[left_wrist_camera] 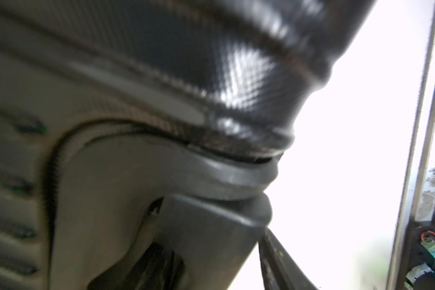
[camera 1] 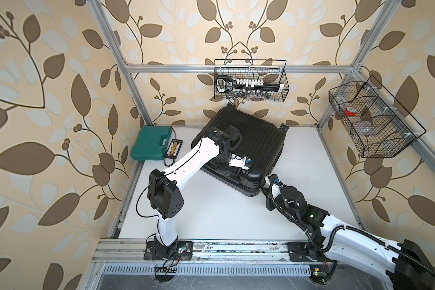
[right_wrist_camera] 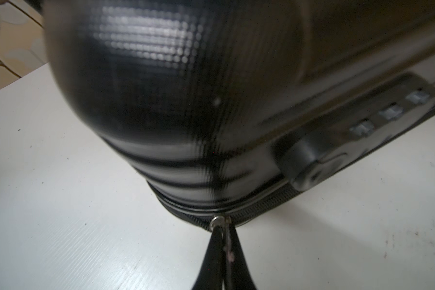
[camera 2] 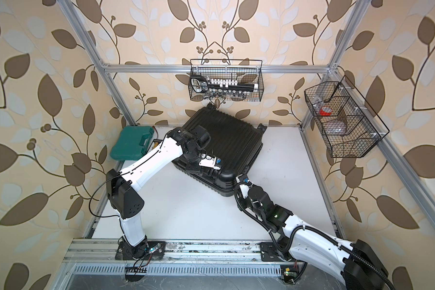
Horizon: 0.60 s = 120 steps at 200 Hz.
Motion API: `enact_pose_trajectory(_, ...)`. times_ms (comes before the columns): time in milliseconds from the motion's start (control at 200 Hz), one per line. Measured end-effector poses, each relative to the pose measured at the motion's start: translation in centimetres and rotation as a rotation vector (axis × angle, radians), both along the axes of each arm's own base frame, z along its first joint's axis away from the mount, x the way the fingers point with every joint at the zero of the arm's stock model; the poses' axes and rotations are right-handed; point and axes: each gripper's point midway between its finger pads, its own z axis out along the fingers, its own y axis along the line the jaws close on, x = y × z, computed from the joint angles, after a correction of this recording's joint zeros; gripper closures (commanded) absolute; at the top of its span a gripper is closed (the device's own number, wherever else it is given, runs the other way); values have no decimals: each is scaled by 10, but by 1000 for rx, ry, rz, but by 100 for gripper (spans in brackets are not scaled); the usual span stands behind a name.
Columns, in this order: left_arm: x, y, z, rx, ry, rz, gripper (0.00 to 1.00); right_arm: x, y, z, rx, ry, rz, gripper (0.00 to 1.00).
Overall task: Close the suitcase zippers
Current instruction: Zip the zipper on the suitcase.
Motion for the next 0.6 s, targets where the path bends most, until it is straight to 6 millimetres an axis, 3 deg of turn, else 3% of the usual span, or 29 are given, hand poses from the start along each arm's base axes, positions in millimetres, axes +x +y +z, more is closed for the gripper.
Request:
enact_pose_trajectory(230,19,27,-4,32,-70,44,47,-1,0,0,-1,0,5,100)
enact_pose_trajectory(340,24,28,-3,29,-99,36,61,-2,2,0,1,3,16,100)
enact_pose_trajectory(460,19,28,-3,62,-112,-62,70,-2,2,0,1,2,20,100)
enact_pose_trajectory(600,10,29,-1,77,-97,-63,71,-3,2,1,4,2,25,100)
